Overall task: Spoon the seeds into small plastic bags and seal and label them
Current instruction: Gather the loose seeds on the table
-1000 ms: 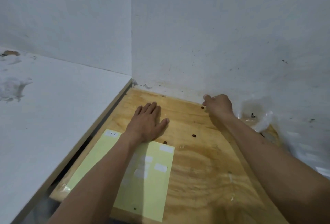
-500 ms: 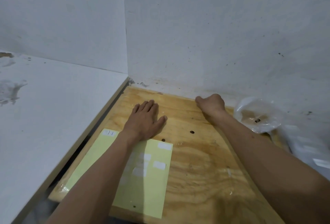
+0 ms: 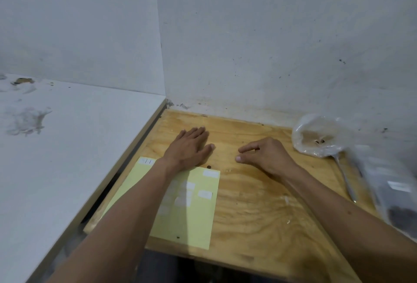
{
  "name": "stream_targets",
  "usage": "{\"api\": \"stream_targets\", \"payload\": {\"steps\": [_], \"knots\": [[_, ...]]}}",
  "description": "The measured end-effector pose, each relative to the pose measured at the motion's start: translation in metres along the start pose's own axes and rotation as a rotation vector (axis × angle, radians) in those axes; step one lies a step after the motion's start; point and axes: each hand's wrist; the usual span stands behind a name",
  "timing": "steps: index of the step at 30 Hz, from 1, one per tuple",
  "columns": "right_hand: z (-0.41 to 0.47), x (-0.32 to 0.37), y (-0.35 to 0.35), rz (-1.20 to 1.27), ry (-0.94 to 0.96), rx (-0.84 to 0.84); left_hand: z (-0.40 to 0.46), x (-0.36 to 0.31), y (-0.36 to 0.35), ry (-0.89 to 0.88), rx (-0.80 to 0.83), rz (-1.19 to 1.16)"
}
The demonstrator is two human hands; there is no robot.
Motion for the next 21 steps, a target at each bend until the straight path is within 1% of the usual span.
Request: {"api": "stream_targets", "payload": {"steps": [6, 10, 11, 12, 13, 14, 15, 16, 17, 19, 20, 21], "knots": [[-0.003, -0.002, -0.013, -0.013, 0.037, -0.153, -0.001, 0.001, -0.001, -0.002, -0.028, 0.001], [-0.001, 0.002, -0.011, -0.105, 0.046, -0.109, -0.002, -0.001, -0.002, 0.0, -0.07, -0.028], [-0.002, 0.003, -0.009, -0.092, 0.03, -0.086, -0.004, -0.003, -0.001, -0.004, -0.095, -0.026], [-0.003, 0.004, -0.007, -0.012, 0.003, -0.058, -0.006, -0.007, 0.001, -0.013, -0.121, -0.008], [-0.005, 0.006, -0.006, 0.158, -0.041, -0.033, -0.007, -0.01, 0.003, -0.026, -0.131, 0.022], [-0.004, 0.007, -0.003, 0.403, -0.123, -0.005, -0.009, -0.012, 0.006, -0.04, -0.118, 0.056], [-0.002, 0.009, -0.001, 0.664, -0.232, 0.03, -0.008, -0.012, 0.009, -0.053, -0.083, 0.088], [0.0, 0.011, 0.001, 0.868, -0.342, 0.076, -0.007, -0.01, 0.012, -0.06, -0.035, 0.114], [0.001, 0.015, 0.002, 0.989, -0.425, 0.127, -0.007, -0.008, 0.014, -0.062, 0.011, 0.13], [-0.001, 0.025, -0.004, 1.066, -0.504, 0.215, -0.008, -0.002, 0.013, -0.051, 0.049, 0.123], [-0.002, 0.029, -0.009, 1.028, -0.504, 0.228, -0.01, -0.001, 0.011, -0.038, 0.052, 0.105], [-0.005, 0.034, -0.015, 0.922, -0.469, 0.21, -0.014, -0.001, 0.009, -0.019, 0.059, 0.085]]}}
Point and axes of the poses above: each hand's wrist, its own z-axis towards the middle knuckle, its own y-axis out of the back of the hand, x = y × z, and after that the axes turned 3 degrees about y, right-handed
